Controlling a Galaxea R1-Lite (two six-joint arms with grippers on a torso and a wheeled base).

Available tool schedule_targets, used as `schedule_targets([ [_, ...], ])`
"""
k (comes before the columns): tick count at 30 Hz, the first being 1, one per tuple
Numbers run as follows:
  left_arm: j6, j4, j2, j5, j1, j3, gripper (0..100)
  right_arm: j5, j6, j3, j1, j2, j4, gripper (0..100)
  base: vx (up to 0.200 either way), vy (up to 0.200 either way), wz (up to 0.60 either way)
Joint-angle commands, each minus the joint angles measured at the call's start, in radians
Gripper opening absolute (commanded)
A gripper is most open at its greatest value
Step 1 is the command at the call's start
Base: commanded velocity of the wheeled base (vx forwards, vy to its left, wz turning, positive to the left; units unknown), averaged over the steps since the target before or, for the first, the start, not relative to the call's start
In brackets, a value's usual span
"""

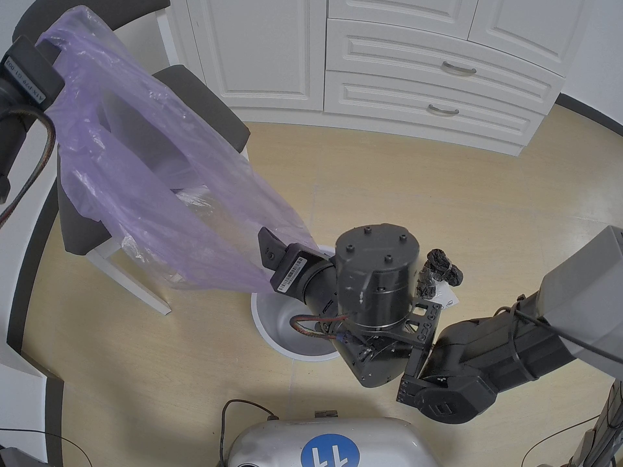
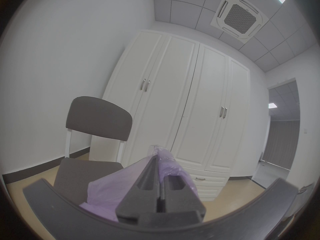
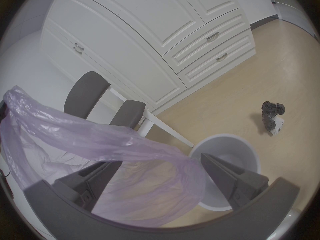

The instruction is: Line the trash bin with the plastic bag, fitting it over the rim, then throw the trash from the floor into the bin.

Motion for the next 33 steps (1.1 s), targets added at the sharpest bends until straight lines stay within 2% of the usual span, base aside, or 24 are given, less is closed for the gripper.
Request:
schedule_targets([
  [1, -0.010, 0.001, -0.013, 0.000, 0.036, -0.014, 0, 0.000, 0.002, 0.006, 0.011, 0.020, -0.001, 100, 0.000, 0.000, 0.00],
  [31, -0.012, 0.001, -0.030, 0.001, 0.035, -0.015, 0, 0.003, 0.032, -0.001, 0.005, 0.116, -0.024, 100, 0.000, 0.000, 0.00],
  [32, -0.012, 0.001, -0.030, 0.001, 0.033, -0.014, 0, 0.002, 0.031, -0.003, 0.006, 0.114, -0.024, 0, 0.000, 0.000, 0.00],
  [33, -0.012, 0.003, -0.030, 0.001, 0.032, -0.011, 0, 0.003, 0.031, -0.001, 0.005, 0.111, -0.026, 0, 0.000, 0.000, 0.00],
])
